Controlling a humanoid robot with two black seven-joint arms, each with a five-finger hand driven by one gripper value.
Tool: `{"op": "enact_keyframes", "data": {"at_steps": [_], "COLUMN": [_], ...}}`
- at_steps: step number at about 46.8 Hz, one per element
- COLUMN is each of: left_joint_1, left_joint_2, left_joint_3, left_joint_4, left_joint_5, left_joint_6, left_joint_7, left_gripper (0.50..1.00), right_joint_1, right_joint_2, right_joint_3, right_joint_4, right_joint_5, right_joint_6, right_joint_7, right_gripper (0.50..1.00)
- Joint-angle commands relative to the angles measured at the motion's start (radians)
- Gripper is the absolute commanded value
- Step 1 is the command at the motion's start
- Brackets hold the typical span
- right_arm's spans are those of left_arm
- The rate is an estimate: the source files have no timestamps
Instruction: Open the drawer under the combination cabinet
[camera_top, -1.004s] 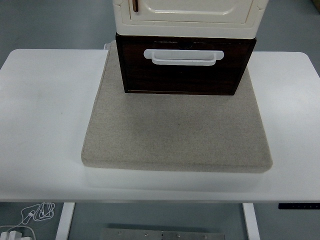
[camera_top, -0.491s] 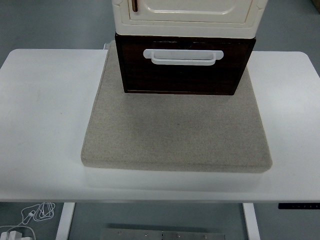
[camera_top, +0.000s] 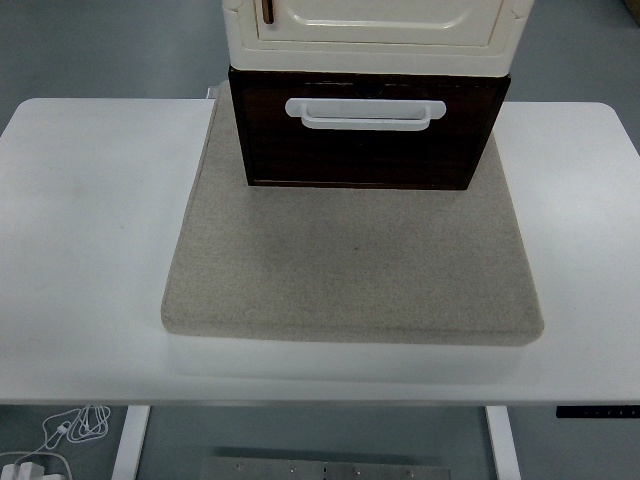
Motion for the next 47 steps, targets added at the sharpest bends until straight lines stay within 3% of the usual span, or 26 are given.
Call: {"op": "enact_keyframes", "data": {"at_steps": [1,11,26,41,47], "left_joint_1": [0.006,0.006,0.005,-0.003,-0.006], "left_joint_2": [-0.049,-0.119,-0.202,-0.253,-0.251], "left_joint_3": [0.001,-0.002,-0.014,-0.004,-0.007], "left_joint_4": [-0.002,0.002,0.005,-0.013,-0.016], "left_joint_5": [0.0,0.0,-0.006,0.002,0.09], "left_joint_6": [0.053,0.188,0.197,0.196,0.183], "left_joint_7": [0.046,0.181,0.278,0.29,0.292], "left_gripper": [1.0,1.0,1.0,1.0,1.0], "right_joint_1": [0.0,0.0,0.0,0.0,0.0], "right_joint_2": [0.0,0.0,0.0,0.0,0.0], "right_joint_3": [0.0,0.0,0.001,0.0,0.0], "right_joint_4": [0.0,0.0,0.0,0.0,0.0], "right_joint_5": [0.002,0.0,0.0,0.0,0.0], "right_joint_6": [0.0,0.0,0.0,0.0,0.0], "right_joint_7": [0.0,0.0,0.001,0.0,0.001], "right_gripper": [0.928,0.928,0.928,0.928,0.928]}}
